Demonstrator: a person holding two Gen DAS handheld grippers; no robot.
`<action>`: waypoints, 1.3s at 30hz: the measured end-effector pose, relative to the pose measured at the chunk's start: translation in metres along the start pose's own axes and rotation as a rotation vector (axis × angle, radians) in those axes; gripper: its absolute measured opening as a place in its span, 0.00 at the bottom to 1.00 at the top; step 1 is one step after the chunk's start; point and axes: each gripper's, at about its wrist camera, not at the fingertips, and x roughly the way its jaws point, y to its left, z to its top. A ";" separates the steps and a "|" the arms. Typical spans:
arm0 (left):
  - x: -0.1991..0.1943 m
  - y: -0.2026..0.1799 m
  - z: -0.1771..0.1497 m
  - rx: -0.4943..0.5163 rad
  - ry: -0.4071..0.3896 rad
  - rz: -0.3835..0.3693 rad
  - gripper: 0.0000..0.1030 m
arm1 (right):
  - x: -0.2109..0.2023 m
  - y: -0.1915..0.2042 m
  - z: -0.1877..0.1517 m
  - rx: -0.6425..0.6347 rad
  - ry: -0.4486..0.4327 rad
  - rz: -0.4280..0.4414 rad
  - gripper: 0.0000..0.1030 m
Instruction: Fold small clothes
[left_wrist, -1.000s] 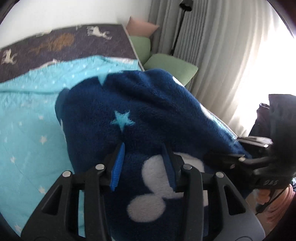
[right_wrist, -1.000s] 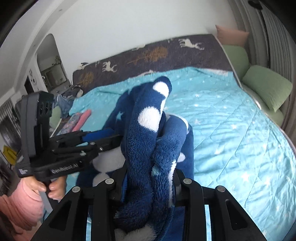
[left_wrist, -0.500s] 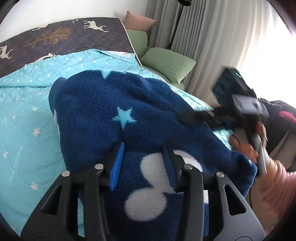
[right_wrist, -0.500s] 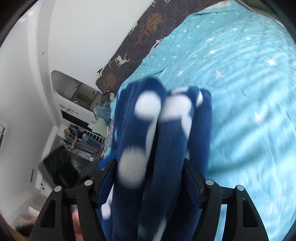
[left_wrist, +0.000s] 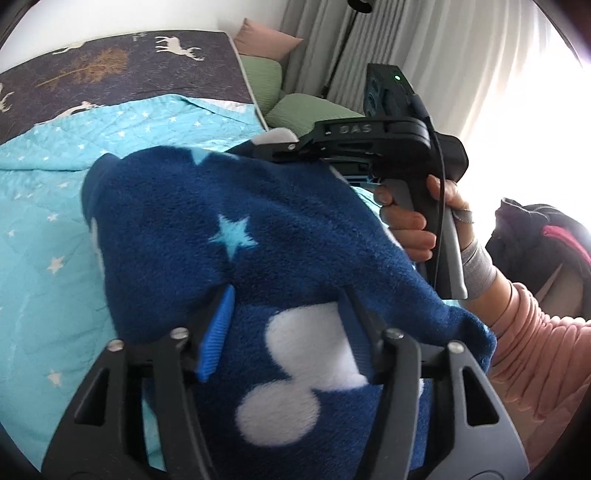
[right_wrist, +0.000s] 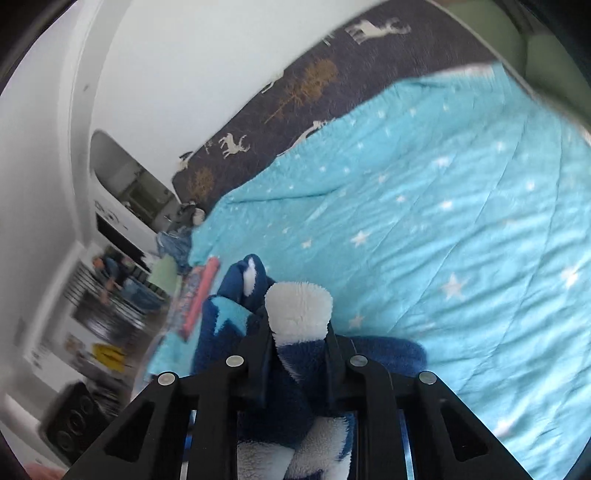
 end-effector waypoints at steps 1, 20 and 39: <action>0.004 -0.003 0.001 0.011 0.004 0.008 0.59 | 0.000 0.000 0.001 -0.011 -0.003 -0.043 0.20; 0.009 -0.020 0.013 0.063 0.045 0.060 0.61 | -0.117 0.069 -0.175 -0.166 0.084 -0.205 0.22; -0.053 -0.052 -0.032 0.104 0.022 0.153 0.61 | -0.080 0.060 -0.205 -0.150 0.154 -0.415 0.21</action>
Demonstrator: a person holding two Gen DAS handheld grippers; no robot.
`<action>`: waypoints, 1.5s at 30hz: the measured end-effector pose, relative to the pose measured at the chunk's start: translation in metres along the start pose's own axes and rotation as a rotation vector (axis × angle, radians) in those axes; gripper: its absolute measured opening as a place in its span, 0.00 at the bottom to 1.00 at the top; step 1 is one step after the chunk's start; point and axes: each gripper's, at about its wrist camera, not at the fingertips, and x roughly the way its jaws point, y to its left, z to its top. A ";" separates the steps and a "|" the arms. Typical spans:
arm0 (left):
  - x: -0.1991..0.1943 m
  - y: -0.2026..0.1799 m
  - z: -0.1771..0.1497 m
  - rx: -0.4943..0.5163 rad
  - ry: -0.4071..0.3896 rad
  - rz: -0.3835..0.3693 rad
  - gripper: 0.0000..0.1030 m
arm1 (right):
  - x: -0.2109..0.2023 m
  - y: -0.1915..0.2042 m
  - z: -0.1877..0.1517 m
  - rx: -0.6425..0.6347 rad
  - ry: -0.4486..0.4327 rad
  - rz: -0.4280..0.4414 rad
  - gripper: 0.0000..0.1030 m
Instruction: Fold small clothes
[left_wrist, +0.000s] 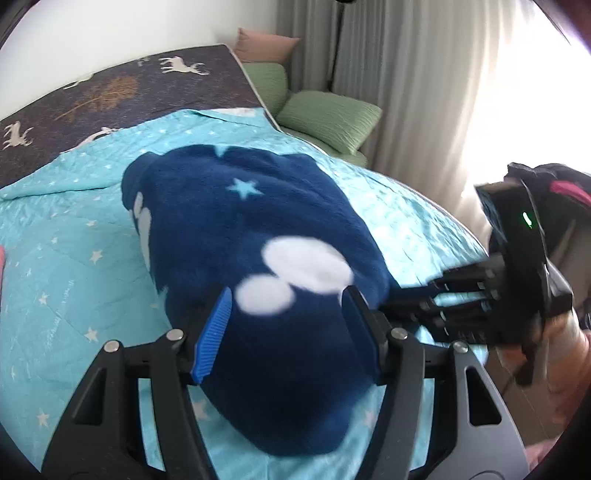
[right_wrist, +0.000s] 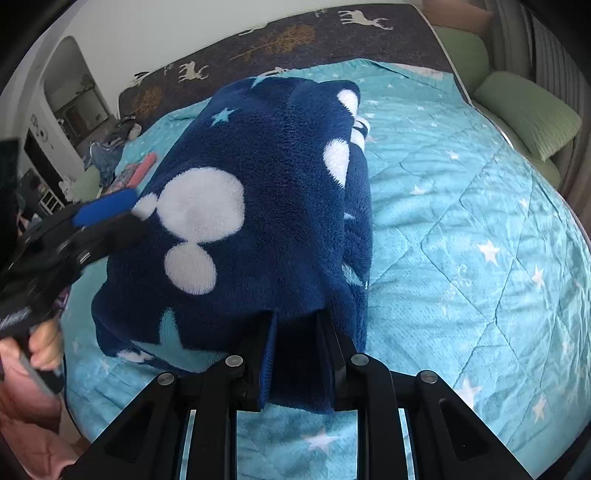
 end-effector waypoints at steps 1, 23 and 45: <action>0.002 0.000 -0.003 0.008 0.022 0.014 0.61 | 0.000 -0.001 0.001 0.001 0.002 -0.002 0.21; 0.011 0.008 -0.021 0.015 0.039 0.020 0.64 | 0.001 0.002 0.017 -0.050 0.029 -0.072 0.23; 0.051 0.053 -0.003 -0.129 0.068 -0.076 0.70 | 0.046 -0.042 0.076 0.142 0.090 0.081 0.46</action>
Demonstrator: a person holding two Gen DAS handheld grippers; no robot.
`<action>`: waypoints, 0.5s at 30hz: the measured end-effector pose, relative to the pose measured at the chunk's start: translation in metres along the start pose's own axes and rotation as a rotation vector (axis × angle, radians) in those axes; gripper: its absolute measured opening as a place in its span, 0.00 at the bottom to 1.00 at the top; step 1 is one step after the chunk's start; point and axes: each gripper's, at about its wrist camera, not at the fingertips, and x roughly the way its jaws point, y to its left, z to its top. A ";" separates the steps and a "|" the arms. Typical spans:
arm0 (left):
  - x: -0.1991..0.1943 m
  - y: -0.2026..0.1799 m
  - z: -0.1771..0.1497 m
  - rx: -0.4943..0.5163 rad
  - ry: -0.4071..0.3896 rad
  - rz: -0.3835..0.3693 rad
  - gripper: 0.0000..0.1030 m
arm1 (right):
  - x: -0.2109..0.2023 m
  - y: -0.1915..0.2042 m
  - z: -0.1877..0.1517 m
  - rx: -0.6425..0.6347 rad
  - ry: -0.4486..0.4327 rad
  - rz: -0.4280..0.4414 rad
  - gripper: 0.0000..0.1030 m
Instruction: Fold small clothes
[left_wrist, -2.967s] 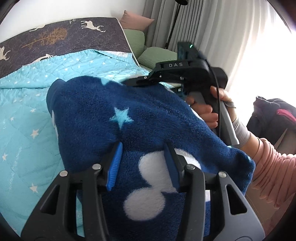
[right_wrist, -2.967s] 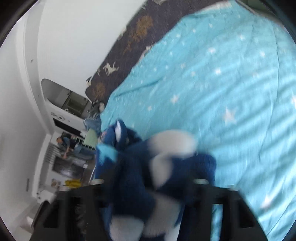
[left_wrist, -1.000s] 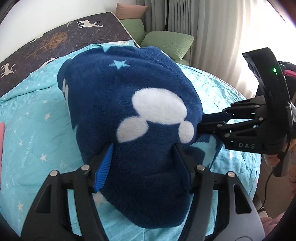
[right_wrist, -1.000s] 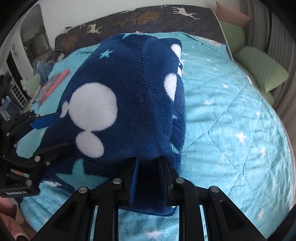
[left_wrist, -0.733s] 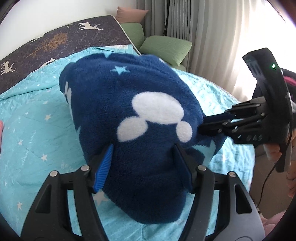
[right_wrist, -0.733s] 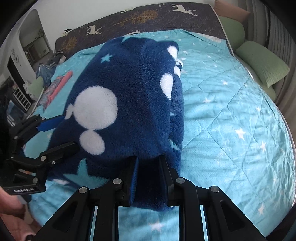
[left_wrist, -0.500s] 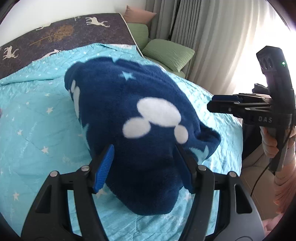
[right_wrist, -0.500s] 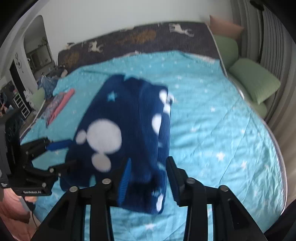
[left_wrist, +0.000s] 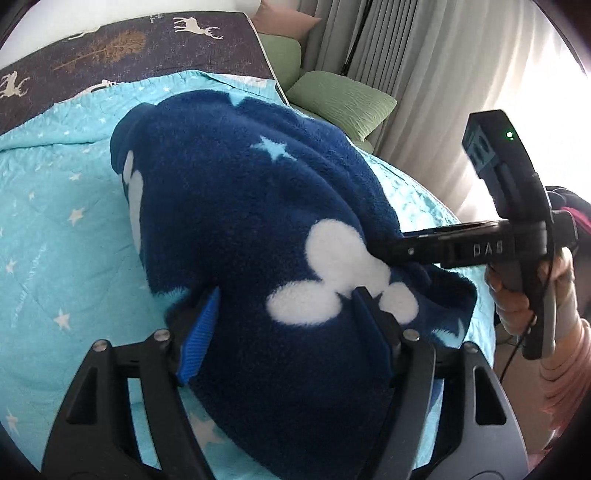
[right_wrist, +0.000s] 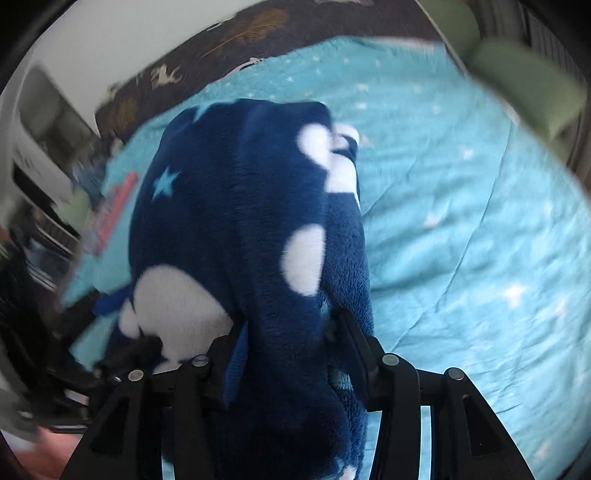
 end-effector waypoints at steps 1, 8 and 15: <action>0.000 0.000 0.000 0.006 0.000 0.003 0.70 | 0.000 -0.003 0.000 0.008 0.005 0.014 0.46; -0.009 -0.003 0.008 0.000 0.008 0.010 0.70 | -0.005 0.008 -0.004 -0.051 -0.023 -0.046 0.48; -0.038 0.002 0.047 0.043 -0.032 0.110 0.70 | -0.067 0.036 0.023 -0.139 -0.184 -0.169 0.40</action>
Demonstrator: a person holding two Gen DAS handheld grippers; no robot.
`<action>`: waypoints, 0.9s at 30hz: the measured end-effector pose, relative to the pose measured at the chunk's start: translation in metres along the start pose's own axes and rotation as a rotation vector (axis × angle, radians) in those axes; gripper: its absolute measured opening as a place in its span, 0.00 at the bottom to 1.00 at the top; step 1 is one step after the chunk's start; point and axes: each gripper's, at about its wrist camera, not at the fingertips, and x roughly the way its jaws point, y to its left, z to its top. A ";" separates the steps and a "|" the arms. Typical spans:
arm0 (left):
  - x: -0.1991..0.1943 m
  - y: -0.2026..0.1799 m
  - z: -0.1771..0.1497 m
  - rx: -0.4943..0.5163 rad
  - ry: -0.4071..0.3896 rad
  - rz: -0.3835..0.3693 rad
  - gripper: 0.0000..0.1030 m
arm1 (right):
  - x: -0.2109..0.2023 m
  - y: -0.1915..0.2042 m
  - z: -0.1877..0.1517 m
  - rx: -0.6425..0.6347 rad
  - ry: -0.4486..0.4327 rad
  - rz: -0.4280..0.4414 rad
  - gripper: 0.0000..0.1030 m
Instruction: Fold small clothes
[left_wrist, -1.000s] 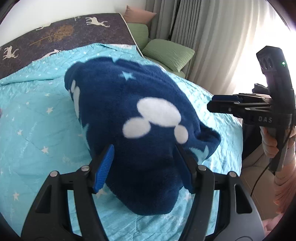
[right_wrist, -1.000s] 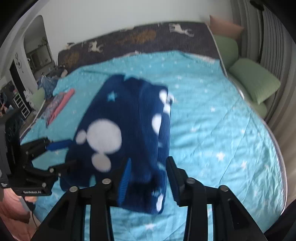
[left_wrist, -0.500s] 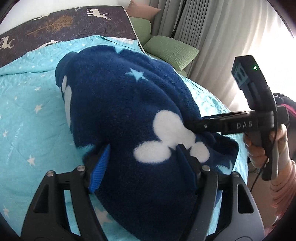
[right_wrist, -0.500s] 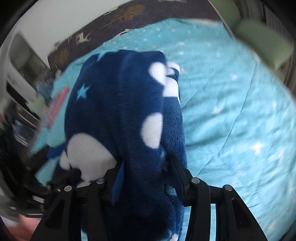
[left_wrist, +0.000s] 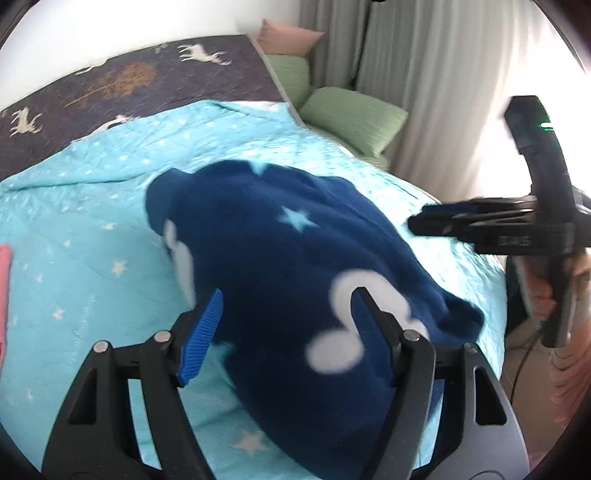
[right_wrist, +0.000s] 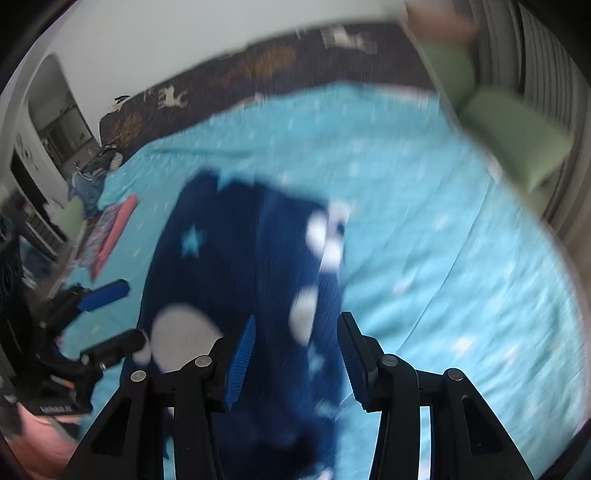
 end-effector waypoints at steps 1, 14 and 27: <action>0.005 0.005 0.005 -0.023 0.026 -0.008 0.70 | -0.005 0.003 0.007 -0.019 -0.014 -0.017 0.37; 0.107 0.075 -0.002 -0.343 0.288 -0.222 0.96 | 0.104 0.004 0.017 -0.058 0.274 -0.001 0.24; 0.108 0.082 -0.012 -0.362 0.274 -0.277 1.00 | 0.100 -0.006 0.015 -0.019 0.282 0.046 0.25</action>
